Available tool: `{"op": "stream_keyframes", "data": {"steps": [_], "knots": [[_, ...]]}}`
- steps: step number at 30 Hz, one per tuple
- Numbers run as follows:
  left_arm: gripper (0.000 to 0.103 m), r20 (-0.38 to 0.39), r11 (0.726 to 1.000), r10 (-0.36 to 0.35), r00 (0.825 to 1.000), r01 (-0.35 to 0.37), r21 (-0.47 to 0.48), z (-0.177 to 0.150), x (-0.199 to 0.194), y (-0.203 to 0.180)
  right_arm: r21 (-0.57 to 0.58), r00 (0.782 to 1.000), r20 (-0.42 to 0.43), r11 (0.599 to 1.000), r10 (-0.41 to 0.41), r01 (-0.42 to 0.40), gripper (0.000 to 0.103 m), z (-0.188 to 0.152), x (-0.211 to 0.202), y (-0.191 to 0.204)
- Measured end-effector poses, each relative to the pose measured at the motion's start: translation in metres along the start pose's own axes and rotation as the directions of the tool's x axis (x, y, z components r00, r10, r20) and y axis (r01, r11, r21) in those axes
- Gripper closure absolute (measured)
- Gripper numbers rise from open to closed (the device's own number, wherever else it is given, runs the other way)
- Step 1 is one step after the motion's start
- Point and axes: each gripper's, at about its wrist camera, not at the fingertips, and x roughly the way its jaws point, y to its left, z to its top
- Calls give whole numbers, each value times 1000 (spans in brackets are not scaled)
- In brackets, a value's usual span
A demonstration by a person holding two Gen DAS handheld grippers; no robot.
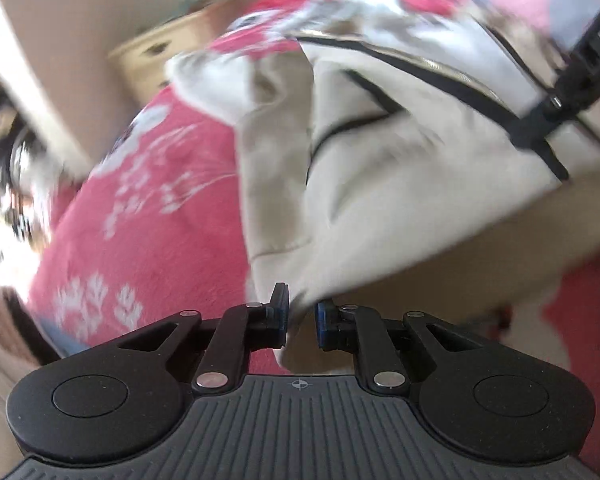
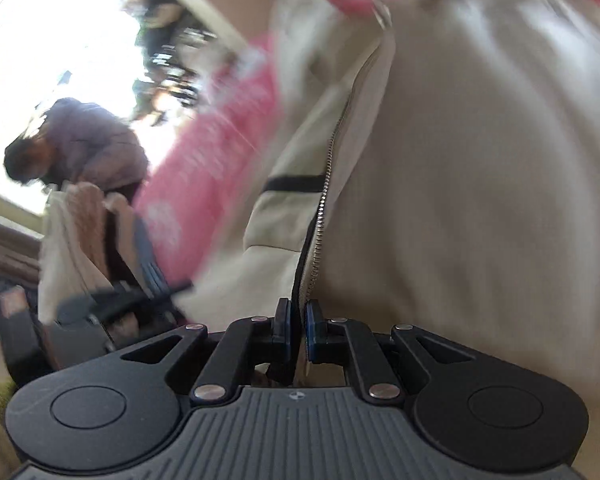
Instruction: Fold clothes
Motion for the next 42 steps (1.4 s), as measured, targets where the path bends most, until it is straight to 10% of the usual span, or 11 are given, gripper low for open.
{"op": "stream_keyframes", "data": {"steps": [8, 11, 16, 25, 30, 37, 42], "knots": [[86, -190, 990, -31, 981, 56, 128, -4, 6, -2, 148, 1000, -25, 989, -14, 18, 94, -22, 22, -38], [84, -222, 990, -129, 966, 112, -86, -2, -2, 32, 146, 1000, 2, 989, -11, 10, 94, -19, 10, -38], [76, -150, 869, -202, 968, 107, -482, -4, 0, 87, 69, 996, 90, 998, -8, 2, 94, -7, -22, -24], [73, -170, 751, -317, 933, 138, -645, -17, 68, 94, 59, 994, -66, 994, -85, 89, 94, -15, 22, -42], [94, -132, 767, -329, 935, 183, -615, -22, 66, 88, -27, 990, -27, 990, -139, 138, 94, -8, 8, -24], [97, -163, 815, -288, 944, 153, -558, -21, 59, 84, -175, 959, -47, 947, -280, 268, 90, -13, 34, -9], [97, -191, 851, -244, 951, 116, -512, -26, 55, 81, -142, 950, -34, 942, -311, 303, 66, -5, 12, -11]]}}
